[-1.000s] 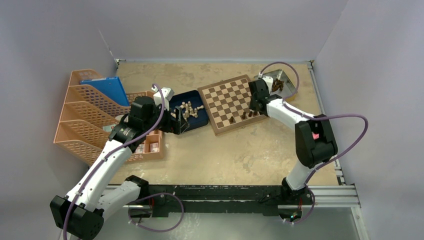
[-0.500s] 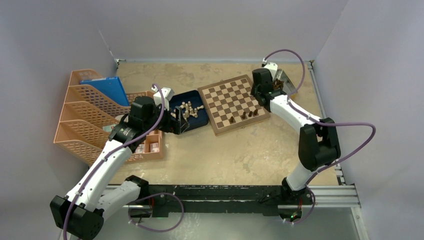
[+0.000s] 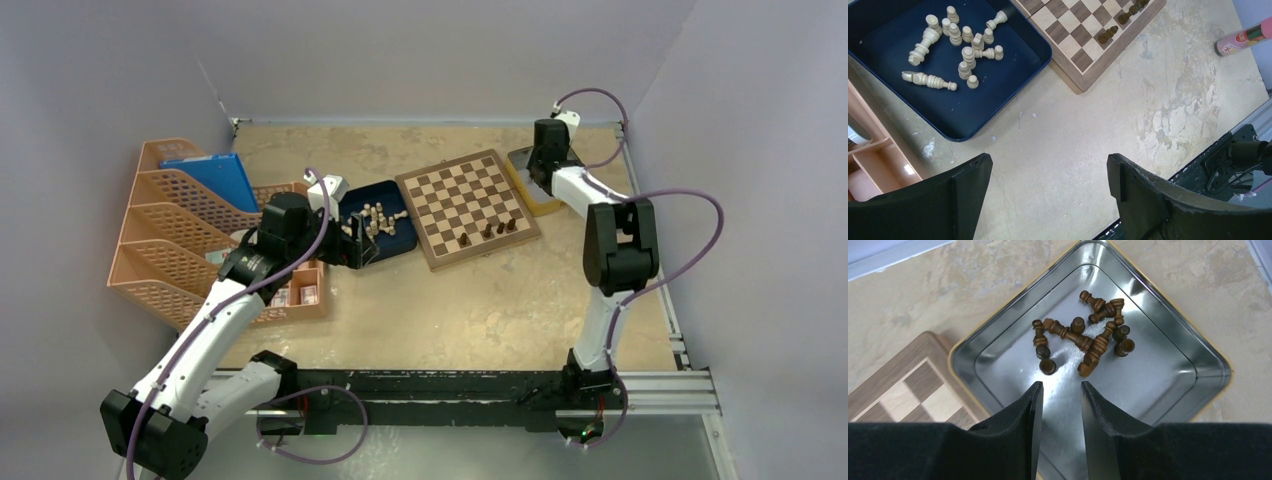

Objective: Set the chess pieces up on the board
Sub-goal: Pick up the chess piece from the storage box.

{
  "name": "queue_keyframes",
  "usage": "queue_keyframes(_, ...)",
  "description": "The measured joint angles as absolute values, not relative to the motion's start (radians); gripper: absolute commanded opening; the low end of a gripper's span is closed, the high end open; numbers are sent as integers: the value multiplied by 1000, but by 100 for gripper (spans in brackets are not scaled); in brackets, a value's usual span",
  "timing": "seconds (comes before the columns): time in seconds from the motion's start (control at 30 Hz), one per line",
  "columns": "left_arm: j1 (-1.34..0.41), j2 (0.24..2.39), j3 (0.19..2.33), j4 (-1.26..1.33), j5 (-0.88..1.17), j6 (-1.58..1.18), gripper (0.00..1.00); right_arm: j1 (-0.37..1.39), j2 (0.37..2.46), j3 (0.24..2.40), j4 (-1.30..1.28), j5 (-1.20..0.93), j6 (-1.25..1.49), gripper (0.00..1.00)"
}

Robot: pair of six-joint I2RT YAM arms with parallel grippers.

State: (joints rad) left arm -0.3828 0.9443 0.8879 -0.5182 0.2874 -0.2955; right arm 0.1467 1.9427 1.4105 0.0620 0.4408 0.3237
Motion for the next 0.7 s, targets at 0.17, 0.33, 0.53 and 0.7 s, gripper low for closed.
queue_keyframes(0.17, -383, 947, 888, -518, 281, -295, 85, 113, 2037, 1446, 100, 425, 316, 36)
queue_keyframes(0.33, -383, 947, 888, -519, 277, -295, 85, 90, 2088, 1482, 138, 410, 315, 35)
queue_keyframes(0.53, -383, 950, 888, -519, 273, -295, 85, 70, 2157, 1568, 173, 402, 309, 35)
queue_keyframes(0.7, -383, 950, 888, -519, 271, -295, 85, 58, 2186, 1578, 176, 397, 302, 35)
